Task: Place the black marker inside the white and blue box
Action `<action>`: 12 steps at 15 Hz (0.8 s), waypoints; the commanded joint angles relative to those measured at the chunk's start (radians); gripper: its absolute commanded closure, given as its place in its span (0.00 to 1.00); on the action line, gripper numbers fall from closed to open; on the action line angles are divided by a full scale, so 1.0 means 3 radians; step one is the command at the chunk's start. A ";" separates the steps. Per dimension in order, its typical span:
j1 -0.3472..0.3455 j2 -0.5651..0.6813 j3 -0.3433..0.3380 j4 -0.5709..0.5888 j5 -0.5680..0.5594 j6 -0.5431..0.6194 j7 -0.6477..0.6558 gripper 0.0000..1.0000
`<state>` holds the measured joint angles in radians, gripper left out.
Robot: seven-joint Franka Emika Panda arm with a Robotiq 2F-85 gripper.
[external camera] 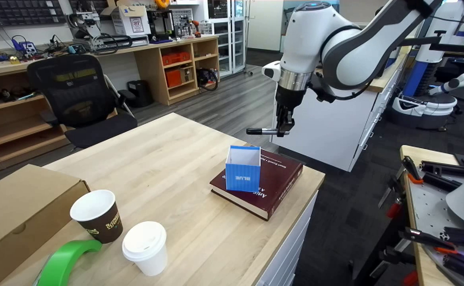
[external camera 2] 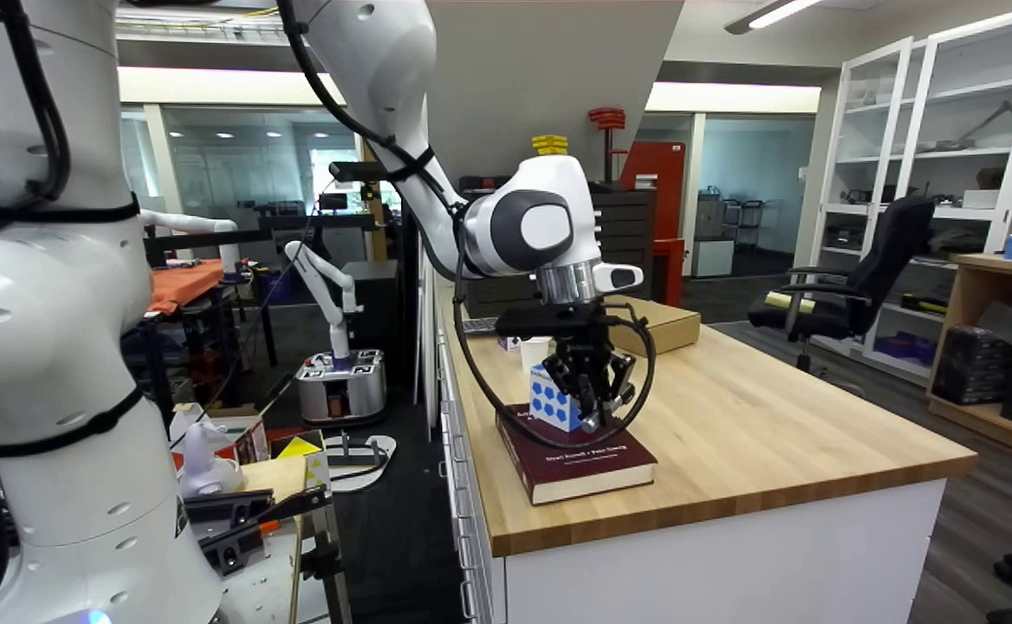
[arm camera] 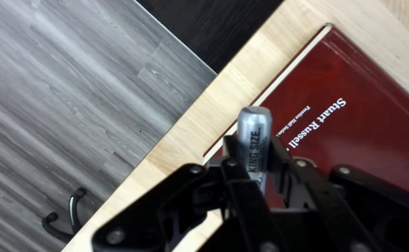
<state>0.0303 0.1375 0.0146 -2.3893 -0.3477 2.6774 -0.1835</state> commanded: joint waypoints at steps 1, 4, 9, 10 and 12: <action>0.0109 -0.0337 -0.0041 -0.0064 -0.0444 -0.0278 0.0301 0.94; 0.0133 -0.0486 0.0059 -0.0012 -0.0598 -0.0537 0.0256 0.94; 0.0194 -0.0715 0.0227 0.0112 -0.0046 -0.0938 -0.0410 0.94; 0.0211 -0.0743 0.0244 0.0163 0.0089 -0.1031 -0.0545 0.94; 0.0242 -0.0776 0.0273 0.0293 0.0282 -0.1289 -0.0748 0.94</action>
<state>0.0845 -0.0545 0.0902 -2.3438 -0.3399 2.4085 -0.3138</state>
